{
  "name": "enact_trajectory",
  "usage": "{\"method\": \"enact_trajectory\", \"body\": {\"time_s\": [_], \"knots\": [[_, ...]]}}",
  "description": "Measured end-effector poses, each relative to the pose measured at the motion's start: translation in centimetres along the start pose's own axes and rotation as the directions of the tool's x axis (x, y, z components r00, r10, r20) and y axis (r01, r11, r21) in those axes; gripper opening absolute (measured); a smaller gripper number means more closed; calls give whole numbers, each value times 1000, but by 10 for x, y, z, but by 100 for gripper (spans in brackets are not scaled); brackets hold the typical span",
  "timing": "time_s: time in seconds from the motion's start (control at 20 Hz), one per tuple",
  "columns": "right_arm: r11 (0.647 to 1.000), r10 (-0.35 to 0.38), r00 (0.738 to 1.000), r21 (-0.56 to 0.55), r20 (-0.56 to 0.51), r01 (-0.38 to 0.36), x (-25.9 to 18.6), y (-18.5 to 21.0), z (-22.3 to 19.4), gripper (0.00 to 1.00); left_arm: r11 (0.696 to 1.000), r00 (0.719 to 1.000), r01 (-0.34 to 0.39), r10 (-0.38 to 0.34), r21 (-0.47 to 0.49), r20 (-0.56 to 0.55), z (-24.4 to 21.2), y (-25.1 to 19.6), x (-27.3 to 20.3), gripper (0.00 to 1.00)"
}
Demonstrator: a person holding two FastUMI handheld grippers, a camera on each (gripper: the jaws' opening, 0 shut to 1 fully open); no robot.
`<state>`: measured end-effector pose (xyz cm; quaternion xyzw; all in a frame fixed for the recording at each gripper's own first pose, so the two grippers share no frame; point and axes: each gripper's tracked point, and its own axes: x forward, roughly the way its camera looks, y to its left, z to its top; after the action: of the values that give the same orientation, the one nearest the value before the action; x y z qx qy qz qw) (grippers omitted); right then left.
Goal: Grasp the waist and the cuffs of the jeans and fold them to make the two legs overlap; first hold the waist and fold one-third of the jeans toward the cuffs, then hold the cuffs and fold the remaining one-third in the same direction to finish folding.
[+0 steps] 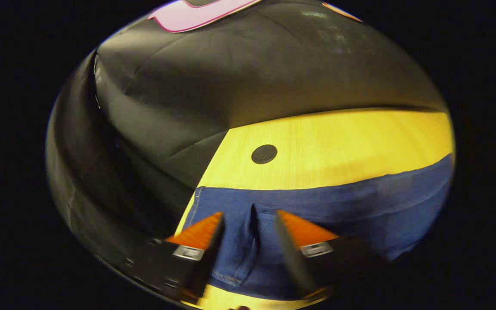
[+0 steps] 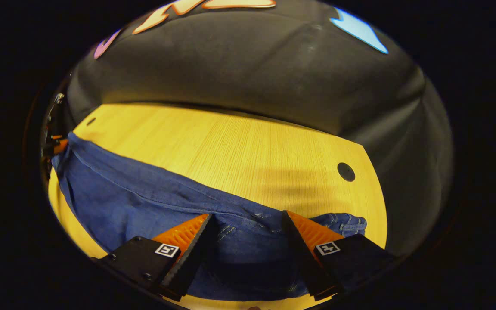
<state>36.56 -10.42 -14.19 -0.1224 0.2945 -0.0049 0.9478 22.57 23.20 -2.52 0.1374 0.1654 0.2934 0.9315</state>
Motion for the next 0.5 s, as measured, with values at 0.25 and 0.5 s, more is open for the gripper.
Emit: {"method": "enact_trajectory", "body": {"time_s": [0.25, 0.5], "knots": [[993, -70, 996, 102, 46, 65, -58, -65, -16, 99, 999, 995, 34, -33, -6, 94, 20, -8, -48, 96], [967, -158, 987, 199, -33, 162, -86, -136, -79, 99, 997, 990, 77, -73, -26, 116, -3, -25, -93, 95]]}}
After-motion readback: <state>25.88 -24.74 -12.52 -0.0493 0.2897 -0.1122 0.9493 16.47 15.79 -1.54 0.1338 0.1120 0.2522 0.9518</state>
